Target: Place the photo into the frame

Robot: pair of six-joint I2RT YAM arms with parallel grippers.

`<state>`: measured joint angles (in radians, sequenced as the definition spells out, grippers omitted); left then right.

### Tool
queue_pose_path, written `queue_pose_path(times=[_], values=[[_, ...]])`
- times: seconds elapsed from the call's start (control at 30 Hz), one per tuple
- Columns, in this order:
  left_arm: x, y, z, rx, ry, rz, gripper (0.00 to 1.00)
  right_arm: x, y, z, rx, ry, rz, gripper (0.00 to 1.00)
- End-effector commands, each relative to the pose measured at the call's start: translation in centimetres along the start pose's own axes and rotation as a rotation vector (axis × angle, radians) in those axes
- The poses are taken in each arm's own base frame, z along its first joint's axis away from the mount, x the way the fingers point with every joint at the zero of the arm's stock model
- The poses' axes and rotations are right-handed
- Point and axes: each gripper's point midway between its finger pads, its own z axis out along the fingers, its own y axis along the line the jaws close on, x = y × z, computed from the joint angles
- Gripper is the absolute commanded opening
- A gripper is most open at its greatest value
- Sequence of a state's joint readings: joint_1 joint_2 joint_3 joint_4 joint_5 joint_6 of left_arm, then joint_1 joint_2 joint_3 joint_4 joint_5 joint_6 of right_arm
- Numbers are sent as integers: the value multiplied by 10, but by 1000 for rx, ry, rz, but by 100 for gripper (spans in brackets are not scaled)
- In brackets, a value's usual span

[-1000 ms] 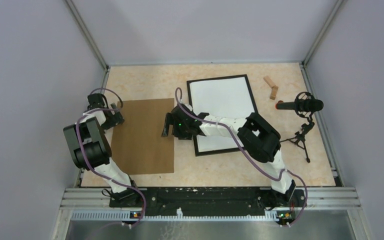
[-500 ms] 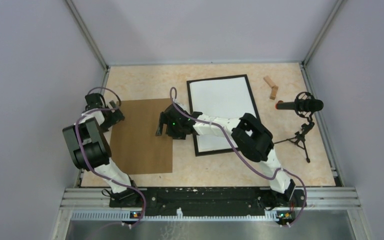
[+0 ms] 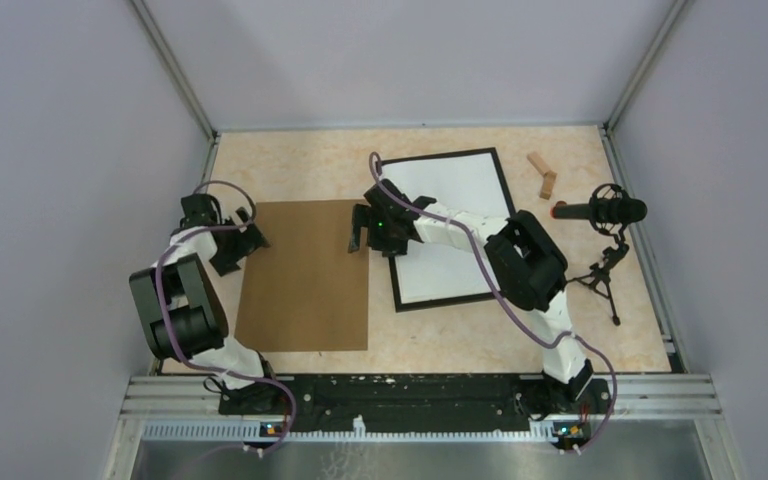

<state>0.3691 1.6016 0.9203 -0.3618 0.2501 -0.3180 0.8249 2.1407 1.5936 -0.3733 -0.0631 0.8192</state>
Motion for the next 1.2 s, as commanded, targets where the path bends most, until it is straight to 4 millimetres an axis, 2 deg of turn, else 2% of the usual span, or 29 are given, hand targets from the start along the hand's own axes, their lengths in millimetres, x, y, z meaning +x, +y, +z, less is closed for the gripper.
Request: queue_pose_path(times=[0.0, 0.13, 0.2, 0.33, 0.47, 0.6, 0.7, 0.9, 1.03, 1.17], values=[[-9, 28, -21, -174, -50, 45, 99, 3, 1, -18, 33, 42, -108, 91], [18, 28, 2, -157, 79, 41, 99, 10, 5, -18, 10, 68, -75, 91], [28, 30, 6, -167, 104, 20, 99, 16, 8, -15, -4, 82, -42, 91], [48, 46, 9, -274, 184, -83, 99, 28, 15, -2, -20, 90, -8, 91], [71, 39, 13, -224, 248, -136, 99, 41, 29, 14, -40, 117, 16, 92], [93, 29, 16, -154, 309, -192, 99, 40, 50, 20, -125, 118, 45, 91], [107, 22, 17, -105, 353, -226, 99, 28, 76, 6, -216, 95, 36, 90], [121, 5, 11, -28, 382, -248, 98, -3, 119, -50, -348, 1, 20, 90], [131, -15, 4, 30, 391, -240, 99, -18, 131, -82, -390, -43, 29, 90], [137, -41, -1, 85, 406, -232, 99, -31, 128, -104, -392, -72, 43, 90]])
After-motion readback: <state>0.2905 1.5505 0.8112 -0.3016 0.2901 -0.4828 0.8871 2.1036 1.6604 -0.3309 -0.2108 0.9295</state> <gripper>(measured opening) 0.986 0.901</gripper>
